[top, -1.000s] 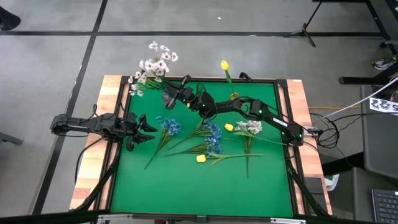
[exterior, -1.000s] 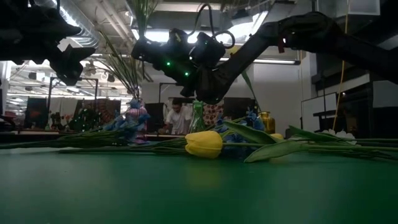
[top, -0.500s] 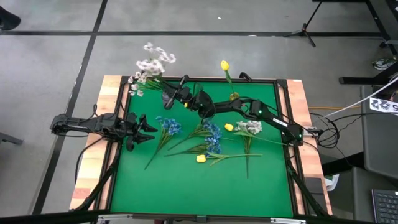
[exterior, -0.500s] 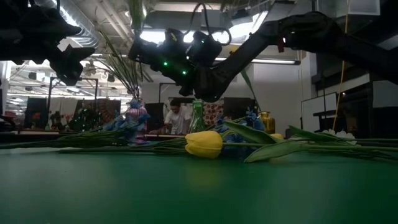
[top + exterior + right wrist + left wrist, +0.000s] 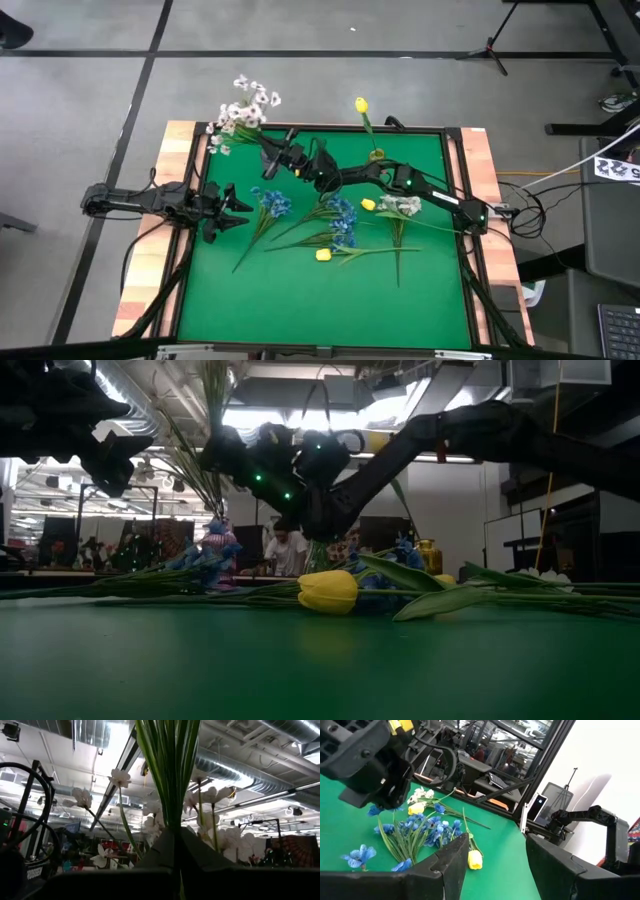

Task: Sort flowers into vase by color
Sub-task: Put the left white flower into the violet vase

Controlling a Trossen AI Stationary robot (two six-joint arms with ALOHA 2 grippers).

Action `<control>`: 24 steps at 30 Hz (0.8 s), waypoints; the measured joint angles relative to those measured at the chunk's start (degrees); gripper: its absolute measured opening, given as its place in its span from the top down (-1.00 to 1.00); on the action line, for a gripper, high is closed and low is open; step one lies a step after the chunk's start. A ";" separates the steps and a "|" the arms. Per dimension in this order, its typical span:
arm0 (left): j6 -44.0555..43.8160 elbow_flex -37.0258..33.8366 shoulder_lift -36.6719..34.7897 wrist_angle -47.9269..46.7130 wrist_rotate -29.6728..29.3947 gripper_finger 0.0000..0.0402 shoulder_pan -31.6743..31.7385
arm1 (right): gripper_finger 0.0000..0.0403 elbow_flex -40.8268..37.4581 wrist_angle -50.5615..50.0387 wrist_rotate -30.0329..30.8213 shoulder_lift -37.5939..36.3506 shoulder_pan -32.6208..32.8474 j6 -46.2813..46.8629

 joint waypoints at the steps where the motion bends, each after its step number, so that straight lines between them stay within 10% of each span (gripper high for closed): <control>1: 0.02 0.00 0.00 0.00 0.00 0.03 0.00 | 0.96 0.05 0.16 0.00 0.11 -0.14 0.25; 24: 1.09 0.00 0.00 0.00 -0.02 0.03 0.00 | 0.95 1.14 -2.22 -0.41 0.76 -1.28 0.64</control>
